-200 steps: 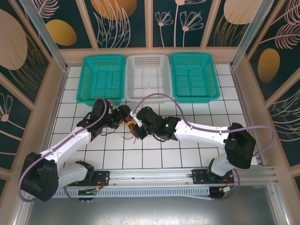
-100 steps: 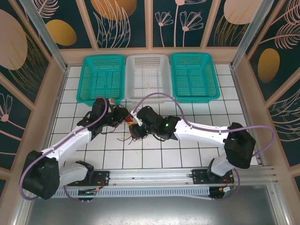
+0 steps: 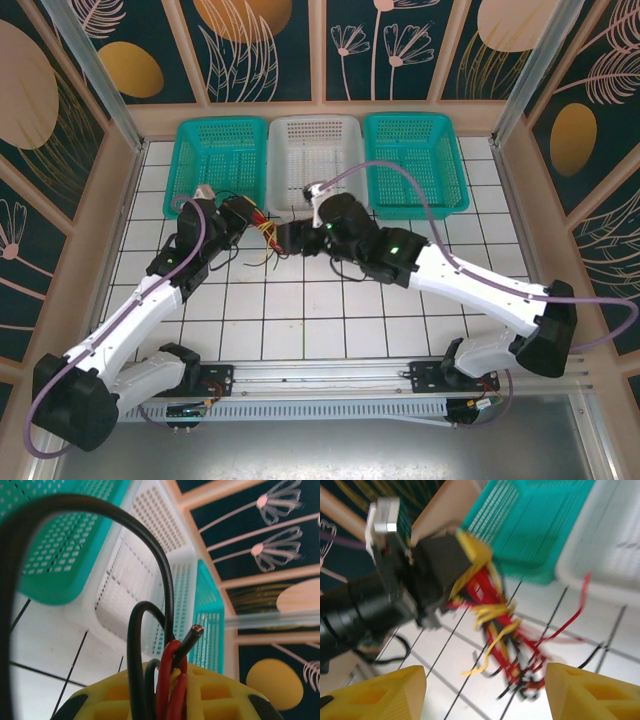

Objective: Untangle the cables

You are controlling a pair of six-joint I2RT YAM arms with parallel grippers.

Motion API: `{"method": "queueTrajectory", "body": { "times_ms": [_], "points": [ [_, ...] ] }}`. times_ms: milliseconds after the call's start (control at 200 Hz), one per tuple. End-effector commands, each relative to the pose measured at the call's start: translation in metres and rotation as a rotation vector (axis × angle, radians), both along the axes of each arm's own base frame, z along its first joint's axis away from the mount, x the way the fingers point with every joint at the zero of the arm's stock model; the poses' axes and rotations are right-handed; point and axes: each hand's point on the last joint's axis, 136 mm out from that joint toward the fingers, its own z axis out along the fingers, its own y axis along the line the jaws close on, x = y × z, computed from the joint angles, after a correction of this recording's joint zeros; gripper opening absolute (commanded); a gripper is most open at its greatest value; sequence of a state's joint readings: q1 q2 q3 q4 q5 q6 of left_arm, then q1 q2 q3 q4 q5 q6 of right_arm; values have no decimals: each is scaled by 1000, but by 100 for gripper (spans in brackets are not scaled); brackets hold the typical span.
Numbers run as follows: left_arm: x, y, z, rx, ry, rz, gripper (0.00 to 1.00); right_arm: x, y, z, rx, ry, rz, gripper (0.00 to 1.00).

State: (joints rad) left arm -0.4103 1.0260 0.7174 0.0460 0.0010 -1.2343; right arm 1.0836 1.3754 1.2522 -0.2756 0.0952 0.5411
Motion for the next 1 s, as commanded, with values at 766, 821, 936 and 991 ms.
{"method": "queueTrajectory", "body": {
  "times_ms": [766,821,936,991],
  "points": [
    [-1,65,39,-134,-147,445,0,19,84,-41,96,331,-84,31],
    [-2,63,37,-141,-140,443,0,25,83,-49,79,333,-113,31],
    [-4,63,33,-141,-123,448,0,31,79,-65,21,351,-147,32],
    [-4,63,32,-139,-119,448,0,31,78,-69,5,352,-151,36]
  ]
}}
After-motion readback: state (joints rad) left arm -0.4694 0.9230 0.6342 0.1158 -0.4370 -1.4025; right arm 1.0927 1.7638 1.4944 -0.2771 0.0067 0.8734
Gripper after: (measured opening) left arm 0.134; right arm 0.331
